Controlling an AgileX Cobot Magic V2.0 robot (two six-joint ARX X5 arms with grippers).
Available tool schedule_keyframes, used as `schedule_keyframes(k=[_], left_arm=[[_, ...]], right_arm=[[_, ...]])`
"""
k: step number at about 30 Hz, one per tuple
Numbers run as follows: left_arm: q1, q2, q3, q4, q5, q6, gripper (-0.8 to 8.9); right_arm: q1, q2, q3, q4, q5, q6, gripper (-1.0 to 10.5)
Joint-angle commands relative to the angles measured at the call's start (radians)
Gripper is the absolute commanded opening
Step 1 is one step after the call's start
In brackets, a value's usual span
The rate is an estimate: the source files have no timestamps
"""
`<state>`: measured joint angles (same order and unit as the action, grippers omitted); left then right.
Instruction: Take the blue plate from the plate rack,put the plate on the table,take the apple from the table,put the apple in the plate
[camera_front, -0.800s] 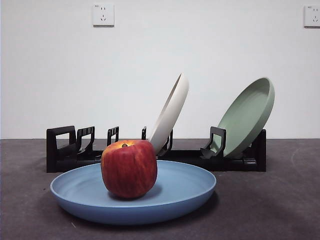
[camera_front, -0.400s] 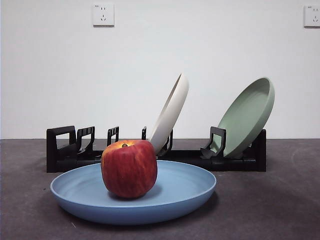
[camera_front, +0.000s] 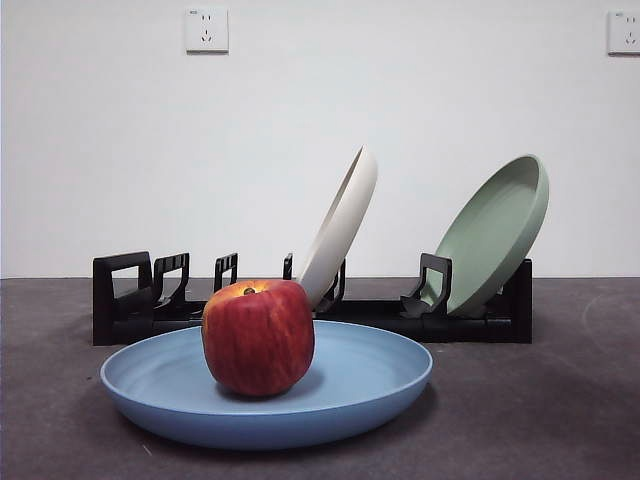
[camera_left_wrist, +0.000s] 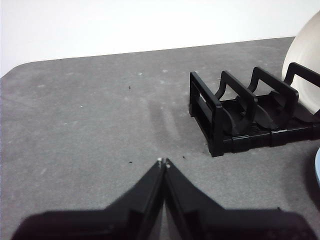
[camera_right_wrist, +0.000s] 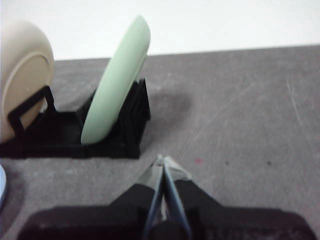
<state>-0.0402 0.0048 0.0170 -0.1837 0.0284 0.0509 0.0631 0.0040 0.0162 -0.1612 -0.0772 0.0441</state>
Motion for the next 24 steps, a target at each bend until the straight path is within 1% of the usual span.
schedule_keyframes(k=[1,3,5,24], left_arm=[[0.003,-0.003,-0.013,0.003,0.000,-0.009,-0.02],[0.003,-0.003,-0.013,0.003,0.000,-0.009,-0.02],[0.003,-0.003,-0.013,0.003,0.000,-0.009,-0.02],[0.003,-0.003,-0.013,0.003,0.000,-0.009,-0.03]], right_arm=[[-0.002,-0.003,-0.011,-0.021,0.002,0.019,-0.1],[-0.001,-0.003,-0.011,-0.020,0.000,0.024,-0.1],[-0.002,-0.003,-0.011,-0.019,0.002,0.046,-0.1],[-0.001,-0.002,-0.010,-0.019,0.006,0.045,-0.1]])
